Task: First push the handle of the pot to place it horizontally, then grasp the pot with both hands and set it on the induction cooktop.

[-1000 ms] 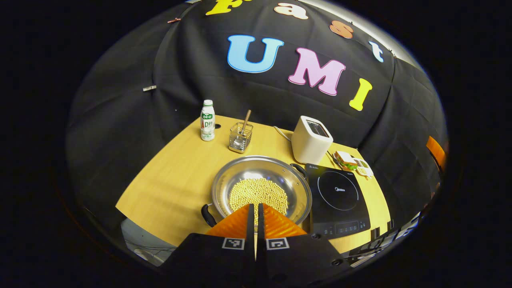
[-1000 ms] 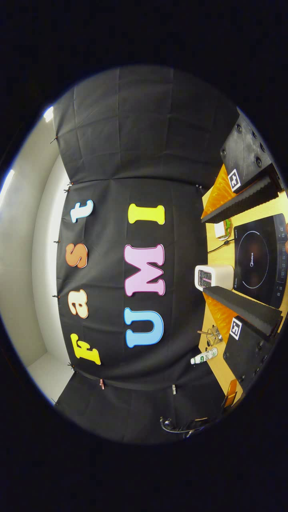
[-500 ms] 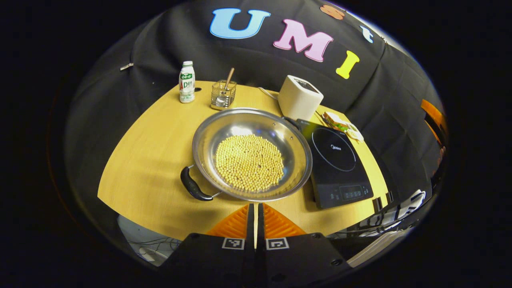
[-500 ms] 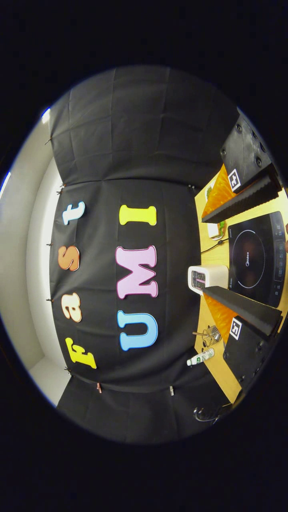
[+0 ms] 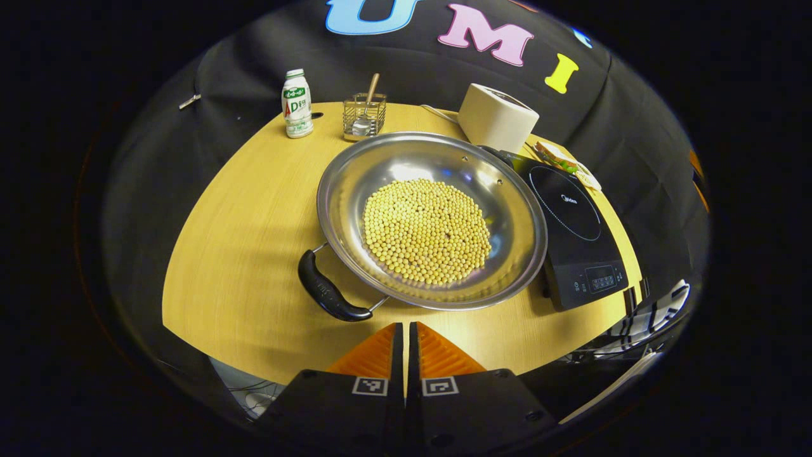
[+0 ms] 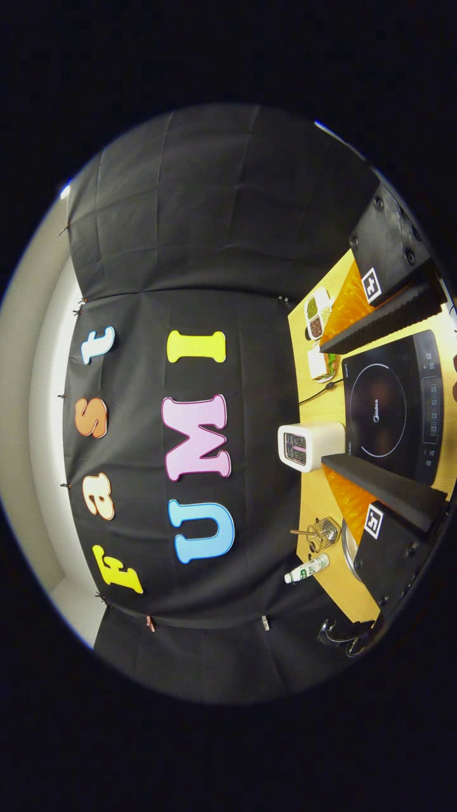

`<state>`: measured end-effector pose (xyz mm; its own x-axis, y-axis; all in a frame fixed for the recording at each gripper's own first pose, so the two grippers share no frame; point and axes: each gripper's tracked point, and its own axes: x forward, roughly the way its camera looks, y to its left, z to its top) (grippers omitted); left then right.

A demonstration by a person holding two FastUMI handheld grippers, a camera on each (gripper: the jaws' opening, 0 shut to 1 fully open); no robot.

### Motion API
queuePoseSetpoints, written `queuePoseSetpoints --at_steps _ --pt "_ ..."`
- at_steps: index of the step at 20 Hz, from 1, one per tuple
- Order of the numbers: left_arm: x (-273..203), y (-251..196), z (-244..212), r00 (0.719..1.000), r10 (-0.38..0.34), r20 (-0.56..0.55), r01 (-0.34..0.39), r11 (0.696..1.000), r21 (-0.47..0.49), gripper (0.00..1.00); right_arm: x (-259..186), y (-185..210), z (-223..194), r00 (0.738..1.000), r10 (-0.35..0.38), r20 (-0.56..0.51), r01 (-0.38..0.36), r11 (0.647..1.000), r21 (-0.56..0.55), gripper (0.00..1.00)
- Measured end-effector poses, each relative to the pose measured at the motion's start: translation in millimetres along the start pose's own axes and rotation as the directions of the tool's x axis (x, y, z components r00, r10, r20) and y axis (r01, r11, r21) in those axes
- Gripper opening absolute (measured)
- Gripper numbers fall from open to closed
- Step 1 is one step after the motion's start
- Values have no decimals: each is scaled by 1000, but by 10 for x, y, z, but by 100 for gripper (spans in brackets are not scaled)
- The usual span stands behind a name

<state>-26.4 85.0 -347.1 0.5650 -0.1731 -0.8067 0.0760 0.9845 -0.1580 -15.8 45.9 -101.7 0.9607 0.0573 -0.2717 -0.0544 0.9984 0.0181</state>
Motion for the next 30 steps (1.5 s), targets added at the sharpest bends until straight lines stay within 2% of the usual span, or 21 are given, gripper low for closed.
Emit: queuePoseSetpoints --at_steps 4,8,17,26,30 --pt "109 78 95 1000 -5 -10 5 1000 -11 5 55 -19 -88 999 -14 -32 14 1000 -12 99" --pt "165 231 164 999 38 -18 -38 999 -13 5 103 39 -124 999 -7 -54 7 1000 -12 98" --pt "248 571 268 996 84 -27 -85 995 -47 5 221 59 -228 996 -18 -85 14 999 -38 99" --pt "336 970 503 993 116 -4 -116 981 -158 5 287 82 -378 988 -15 -151 16 1000 6 98" --pt "412 1149 643 991 136 6 -133 976 -171 5 334 74 -452 985 -27 -168 29 1000 8 99"
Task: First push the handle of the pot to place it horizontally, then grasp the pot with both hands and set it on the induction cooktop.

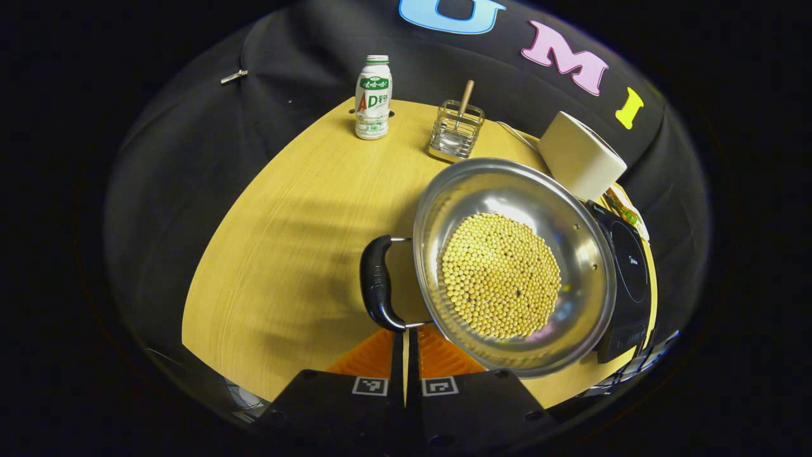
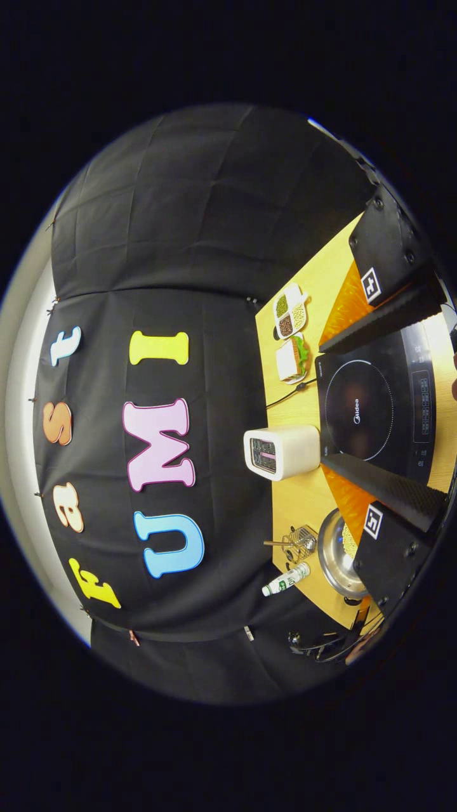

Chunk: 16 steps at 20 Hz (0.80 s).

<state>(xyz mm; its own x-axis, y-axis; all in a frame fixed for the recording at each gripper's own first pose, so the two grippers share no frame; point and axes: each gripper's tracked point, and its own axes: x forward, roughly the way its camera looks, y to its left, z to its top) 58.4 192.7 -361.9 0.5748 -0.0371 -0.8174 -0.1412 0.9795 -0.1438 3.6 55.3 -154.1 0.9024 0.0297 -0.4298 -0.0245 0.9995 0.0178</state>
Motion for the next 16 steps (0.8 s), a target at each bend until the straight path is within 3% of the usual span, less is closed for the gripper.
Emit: queuePoseSetpoints --at_steps 11,16 --pt "278 316 467 999 29 21 -30 999 24 5 82 114 -145 999 -3 -33 2 999 -40 99" --pt "240 373 574 998 39 54 -39 999 -1 5 192 391 -346 993 57 -99 -64 996 -64 99"
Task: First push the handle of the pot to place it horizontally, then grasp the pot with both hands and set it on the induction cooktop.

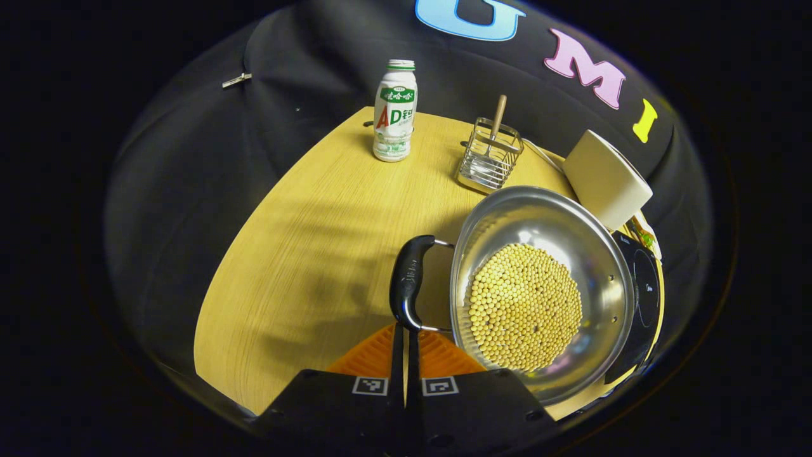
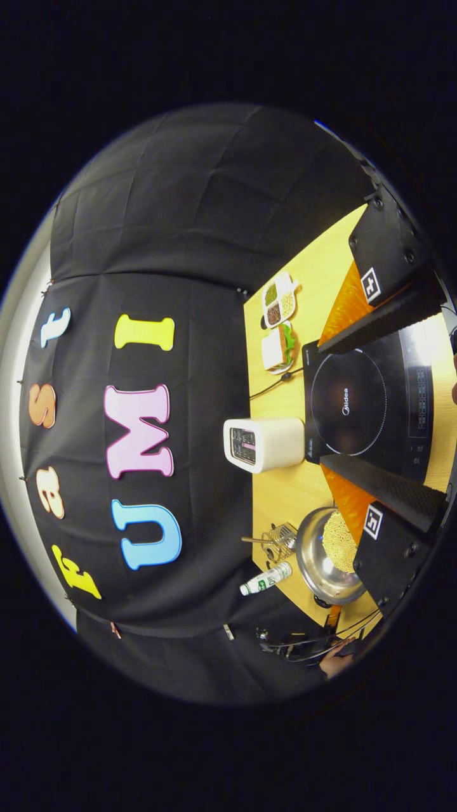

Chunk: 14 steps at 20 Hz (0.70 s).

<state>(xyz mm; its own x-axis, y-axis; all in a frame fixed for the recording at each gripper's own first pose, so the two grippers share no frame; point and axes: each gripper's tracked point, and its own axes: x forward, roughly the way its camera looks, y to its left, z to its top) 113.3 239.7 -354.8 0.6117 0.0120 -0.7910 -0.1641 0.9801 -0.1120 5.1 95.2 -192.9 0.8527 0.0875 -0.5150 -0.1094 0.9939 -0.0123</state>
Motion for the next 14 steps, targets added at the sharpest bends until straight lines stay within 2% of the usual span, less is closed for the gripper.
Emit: queuePoseSetpoints --at_steps 3,6,7,8,9,12,13,14 --pt "-204 46 53 998 26 49 -27 999 18 5 164 313 -173 995 73 -64 -74 997 -13 99" --pt "-475 37 222 991 18 133 -27 997 66 6 314 734 -418 970 179 -163 -177 984 29 99" --pt "-543 32 299 988 10 154 -22 997 80 7 344 842 -491 961 202 -188 -198 979 42 99" --pt "-610 -4 355 985 -7 171 -6 997 74 13 387 935 -551 951 223 -213 -217 975 54 99" --pt "-644 -34 422 983 -23 184 12 998 60 21 417 1023 -625 941 241 -237 -233 971 63 98" --pt "-611 -5 569 974 -42 224 35 999 36 85 589 1208 -775 916 274 -294 -263 962 79 99" --pt "-581 -6 590 973 -44 225 36 999 36 95 640 1281 -819 906 287 -312 -274 958 87 99" --pt "-515 -22 577 974 -55 218 48 998 36 97 719 1346 -864 897 299 -326 -282 954 99 99"
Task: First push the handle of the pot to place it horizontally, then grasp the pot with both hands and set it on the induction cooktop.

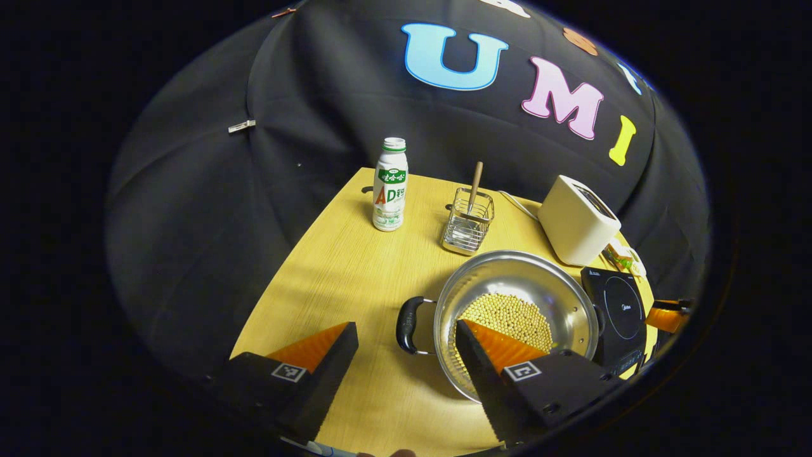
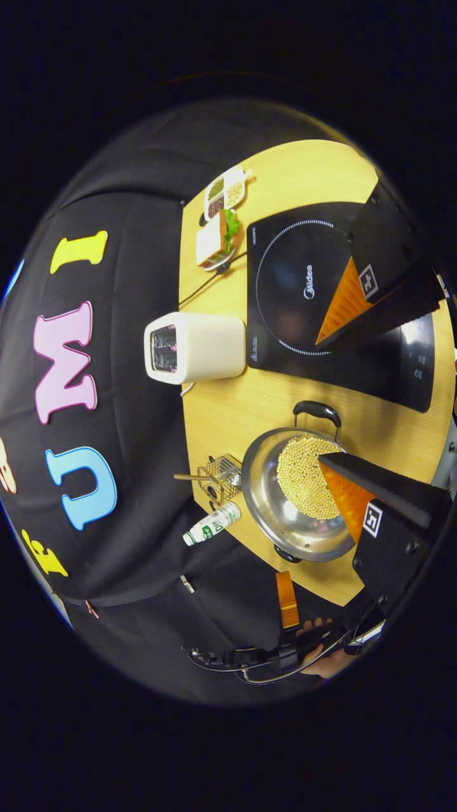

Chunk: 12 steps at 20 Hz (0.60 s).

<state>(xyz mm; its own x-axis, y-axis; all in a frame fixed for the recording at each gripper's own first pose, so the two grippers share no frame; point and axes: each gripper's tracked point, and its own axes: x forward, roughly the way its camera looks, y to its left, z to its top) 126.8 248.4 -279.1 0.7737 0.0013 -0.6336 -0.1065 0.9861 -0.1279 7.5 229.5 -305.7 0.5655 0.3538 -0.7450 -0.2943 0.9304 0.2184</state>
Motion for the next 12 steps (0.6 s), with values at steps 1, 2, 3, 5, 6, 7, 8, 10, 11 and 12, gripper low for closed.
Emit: queuePoseSetpoints --at_steps 1,2,3,5,6,7,8,10,11,12 --pt "49 -30 -4 1000 -20 -4 20 1000 -9 96 74 24 -23 1000 9 -11 -9 1000 7 99" --pt "103 -60 -4 999 -37 -8 37 999 -16 96 174 36 -28 1000 14 -21 -14 1000 11 99" --pt "166 -81 -18 999 -51 -17 50 999 -19 96 261 50 -41 999 18 -32 -18 1000 15 99" --pt "284 -118 -17 997 -79 -19 79 997 -23 95 451 99 -82 998 28 -61 -26 999 33 99" --pt "339 -148 -9 995 -102 -16 101 995 -23 96 535 105 -113 997 22 -76 -19 999 41 99" --pt "390 -189 -18 992 -123 -21 122 992 -20 96 604 107 -140 996 18 -90 -13 998 55 99" --pt "457 -216 -32 989 -146 -25 146 989 -17 95 678 135 -159 995 25 -97 -18 997 72 99" --pt "589 -256 -74 983 -174 -49 174 985 -22 96 813 166 -230 992 29 -119 -18 996 90 99" --pt "654 -269 -98 980 -187 -63 185 982 -29 96 872 160 -276 991 25 -131 -13 995 96 99" --pt "706 -284 -129 978 -193 -76 191 981 -31 95 922 172 -309 990 28 -142 -13 994 106 99"
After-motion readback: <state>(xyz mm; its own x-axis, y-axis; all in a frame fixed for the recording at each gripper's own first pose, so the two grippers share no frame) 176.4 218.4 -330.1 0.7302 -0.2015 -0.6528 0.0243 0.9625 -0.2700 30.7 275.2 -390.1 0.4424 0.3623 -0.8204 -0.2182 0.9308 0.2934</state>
